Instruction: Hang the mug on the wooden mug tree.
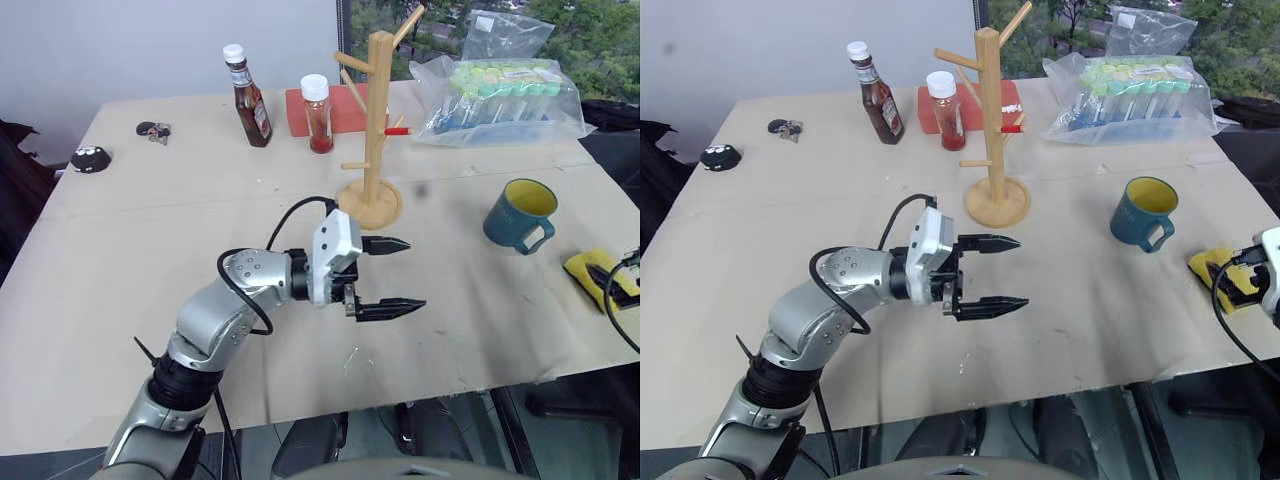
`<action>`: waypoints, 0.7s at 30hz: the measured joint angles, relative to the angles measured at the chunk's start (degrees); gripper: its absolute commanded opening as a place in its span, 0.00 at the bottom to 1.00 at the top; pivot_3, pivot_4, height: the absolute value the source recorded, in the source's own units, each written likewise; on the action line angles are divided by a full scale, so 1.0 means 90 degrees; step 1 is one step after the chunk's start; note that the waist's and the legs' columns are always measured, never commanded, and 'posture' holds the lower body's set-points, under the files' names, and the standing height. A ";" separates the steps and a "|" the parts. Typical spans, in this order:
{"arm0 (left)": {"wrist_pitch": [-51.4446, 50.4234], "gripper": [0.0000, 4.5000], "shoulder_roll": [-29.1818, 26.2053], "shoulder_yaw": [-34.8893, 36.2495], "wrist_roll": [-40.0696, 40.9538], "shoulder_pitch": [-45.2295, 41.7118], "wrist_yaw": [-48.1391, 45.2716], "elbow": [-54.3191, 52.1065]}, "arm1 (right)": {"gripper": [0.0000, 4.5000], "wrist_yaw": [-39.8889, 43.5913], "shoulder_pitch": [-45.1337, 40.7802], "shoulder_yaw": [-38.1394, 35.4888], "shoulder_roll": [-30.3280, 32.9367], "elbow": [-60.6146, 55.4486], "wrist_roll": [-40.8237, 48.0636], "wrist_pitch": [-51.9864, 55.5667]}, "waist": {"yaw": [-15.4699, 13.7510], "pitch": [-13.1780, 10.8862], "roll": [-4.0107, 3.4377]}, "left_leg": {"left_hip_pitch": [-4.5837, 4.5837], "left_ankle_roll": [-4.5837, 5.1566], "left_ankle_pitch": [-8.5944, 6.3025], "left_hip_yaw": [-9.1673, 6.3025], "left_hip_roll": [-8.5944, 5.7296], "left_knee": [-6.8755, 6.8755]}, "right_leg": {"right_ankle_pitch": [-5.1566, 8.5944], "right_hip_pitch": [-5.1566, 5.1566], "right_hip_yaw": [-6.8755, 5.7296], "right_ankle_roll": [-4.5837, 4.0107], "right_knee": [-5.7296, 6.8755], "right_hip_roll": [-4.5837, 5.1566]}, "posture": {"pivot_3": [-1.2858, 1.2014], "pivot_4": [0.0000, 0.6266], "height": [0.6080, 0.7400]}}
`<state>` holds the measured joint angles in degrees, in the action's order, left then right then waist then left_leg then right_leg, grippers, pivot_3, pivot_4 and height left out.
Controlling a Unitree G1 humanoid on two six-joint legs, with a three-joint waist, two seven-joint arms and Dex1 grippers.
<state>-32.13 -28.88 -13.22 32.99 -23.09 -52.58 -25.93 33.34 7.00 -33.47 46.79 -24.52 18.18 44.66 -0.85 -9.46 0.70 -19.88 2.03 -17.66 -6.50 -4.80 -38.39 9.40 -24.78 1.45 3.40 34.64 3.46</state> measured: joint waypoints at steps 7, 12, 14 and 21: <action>-0.0020 1.00 0.0036 0.0152 -0.0015 0.0017 0.0243 -0.0018 | 0.99 -0.1612 -0.0766 0.0636 -0.1653 -0.1809 0.0413 0.1887 | 0.0006 0.0004 0.0019 | 0.0004 -0.0005 0.0002 -0.0003 0.0007 -0.0004 | 0.0008 0.0001 -0.0003 0.0014 0.0005 0.0011 | 0.52 0.24 1.00; -0.0092 1.00 -0.0002 0.0147 -0.0048 0.0016 0.0321 -0.0061 | 0.99 -0.3310 -0.0816 0.1628 -0.3106 -0.2066 -0.0472 0.1825 | -0.0017 0.0005 0.0009 | -0.0012 -0.0008 0.0004 -0.0009 -0.0009 0.0000 | -0.0005 -0.0023 -0.0007 -0.0012 0.0015 0.0007 | 0.52 0.24 1.00; -0.0108 1.00 0.0002 0.0146 -0.0055 0.0015 0.0332 -0.0061 | 0.99 -0.3661 -0.0688 0.1953 -0.3447 -0.2195 -0.0749 0.1651 | 0.0003 0.0006 0.0010 | -0.0014 -0.0008 0.0004 -0.0007 -0.0012 0.0001 | -0.0006 -0.0029 -0.0002 -0.0012 0.0014 0.0006 | 0.52 0.24 1.00; -0.0132 1.00 0.0060 0.0147 -0.0138 -0.0051 0.0435 -0.0061 | 0.99 -0.4818 -0.0812 0.2362 -0.4580 -0.1388 -0.1611 0.0307 | 0.0020 0.0006 0.0008 | -0.0016 -0.0016 0.0008 -0.0003 -0.0006 0.0008 | -0.0006 -0.0039 0.0005 -0.0013 0.0018 -0.0010 | 0.52 0.24 1.00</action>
<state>-33.32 -28.34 -11.90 31.74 -23.55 -48.66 -26.48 -10.02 -0.31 -12.21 5.57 -37.02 3.68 47.42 -0.68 -9.41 0.77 -20.02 1.89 -17.59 -6.53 -4.85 -38.32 9.35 -25.13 1.50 3.28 34.80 3.37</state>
